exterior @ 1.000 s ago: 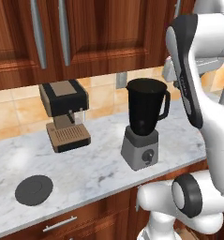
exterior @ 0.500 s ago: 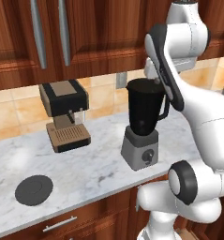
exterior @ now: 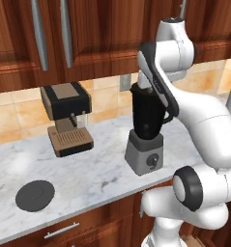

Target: Grab the limes from the fridge, place them in the blender, close the lid, and turn on the blender to create a marinade.

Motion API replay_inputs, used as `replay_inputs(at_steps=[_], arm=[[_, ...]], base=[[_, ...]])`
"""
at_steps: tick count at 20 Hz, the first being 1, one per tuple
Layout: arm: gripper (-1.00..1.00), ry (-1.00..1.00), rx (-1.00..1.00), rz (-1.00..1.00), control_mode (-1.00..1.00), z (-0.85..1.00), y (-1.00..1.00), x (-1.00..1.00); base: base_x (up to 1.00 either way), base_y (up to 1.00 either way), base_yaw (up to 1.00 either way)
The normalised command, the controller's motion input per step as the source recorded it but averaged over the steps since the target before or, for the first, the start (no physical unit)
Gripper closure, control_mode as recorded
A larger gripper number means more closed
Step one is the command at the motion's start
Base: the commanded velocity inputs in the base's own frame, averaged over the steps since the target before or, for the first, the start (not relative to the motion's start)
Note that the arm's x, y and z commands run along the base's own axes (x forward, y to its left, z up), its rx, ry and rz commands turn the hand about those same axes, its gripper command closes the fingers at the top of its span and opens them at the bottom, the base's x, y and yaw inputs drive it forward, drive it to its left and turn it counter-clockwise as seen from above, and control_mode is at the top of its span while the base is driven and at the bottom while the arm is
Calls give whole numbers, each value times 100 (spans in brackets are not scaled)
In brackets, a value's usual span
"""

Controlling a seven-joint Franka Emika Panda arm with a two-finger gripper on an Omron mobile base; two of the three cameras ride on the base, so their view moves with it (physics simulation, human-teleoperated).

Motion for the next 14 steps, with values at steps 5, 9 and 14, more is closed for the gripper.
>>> replay_inputs(at_steps=[5,9,14], arm=[[-100,-4,0,0,-100,-10,6,22],[-100,-2,0,0,-100,22,3,-2],[-100,-11,0,0,-100,41,20,-47]], base=[[0,0,0],[0,0,0],[0,0,0]])
